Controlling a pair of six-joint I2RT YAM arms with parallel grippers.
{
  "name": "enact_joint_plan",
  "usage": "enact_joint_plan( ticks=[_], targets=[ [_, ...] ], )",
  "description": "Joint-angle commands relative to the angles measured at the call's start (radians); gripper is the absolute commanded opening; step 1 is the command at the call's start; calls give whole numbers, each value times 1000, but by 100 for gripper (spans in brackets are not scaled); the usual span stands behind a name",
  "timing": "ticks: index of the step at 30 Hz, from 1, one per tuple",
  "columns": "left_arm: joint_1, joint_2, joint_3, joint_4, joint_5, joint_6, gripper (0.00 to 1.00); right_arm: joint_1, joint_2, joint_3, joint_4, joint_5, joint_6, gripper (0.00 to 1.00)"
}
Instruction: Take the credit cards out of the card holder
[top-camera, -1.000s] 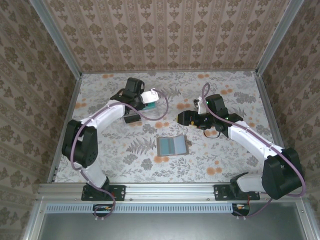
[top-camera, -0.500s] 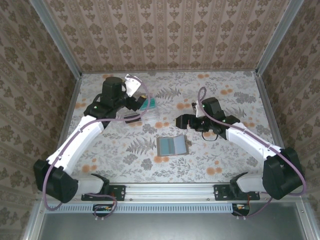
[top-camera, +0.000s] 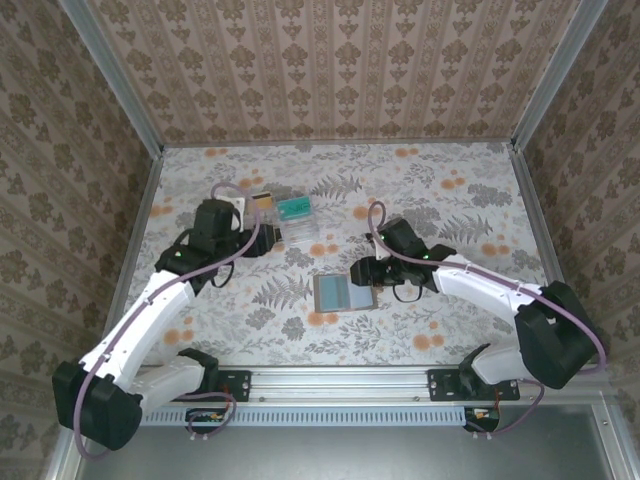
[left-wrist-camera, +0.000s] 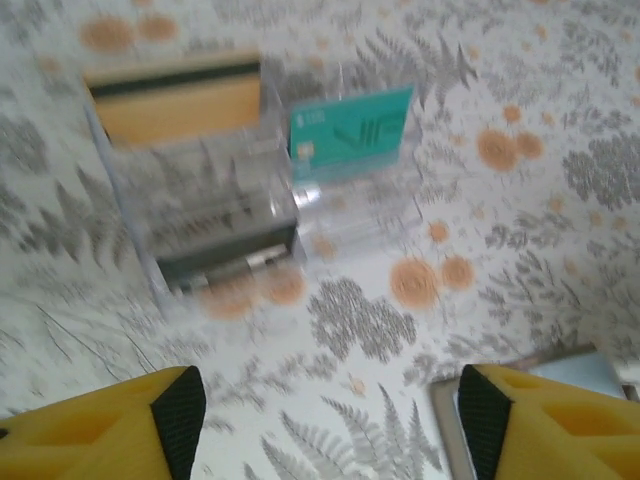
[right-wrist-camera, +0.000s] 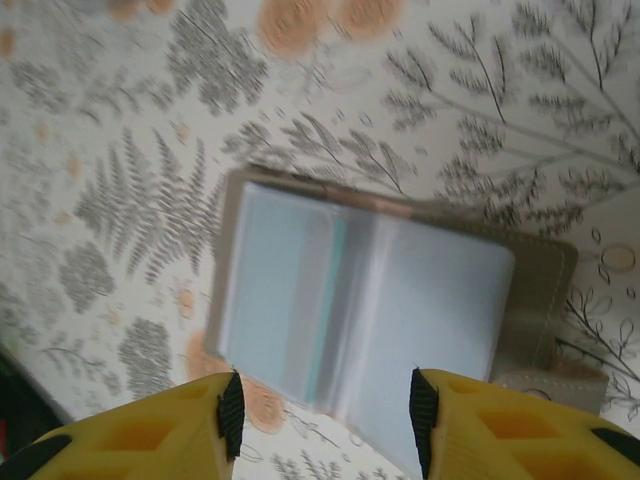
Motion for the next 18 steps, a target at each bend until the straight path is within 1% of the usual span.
enact_joint_plan(
  ticks=[1, 2, 3, 5, 7, 9, 11, 14, 16, 18],
  targets=[
    [-83, -17, -61, 13, 2, -229, 67, 17, 48, -34, -14, 80, 0, 44],
    [-112, -14, -82, 26, -19, -256, 66, 19, 57, -43, -13, 90, 0, 39],
    [-134, -11, -100, 33, -38, -283, 65, 20, 62, -53, -9, 94, 1, 36],
    [-177, 7, -130, 46, -68, -353, 61, 23, 73, -74, 6, 93, 4, 36],
    [-209, 27, -161, 85, -66, -401, 58, 30, 90, -84, 15, 95, 1, 34],
    [-238, 54, -190, 142, -41, -442, 54, 41, 108, -92, 21, 100, 3, 31],
    [-264, 91, -210, 200, -10, -471, 53, 54, 123, -101, 27, 114, 16, 27],
    [-287, 149, -210, 247, 32, -496, 53, 67, 130, -118, 42, 116, 34, 27],
    [-298, 187, -210, 286, 70, -506, 50, 75, 127, -126, 54, 115, 47, 26],
    [-309, 237, -211, 336, 111, -513, 45, 82, 127, -131, 63, 114, 60, 24]
  ],
)
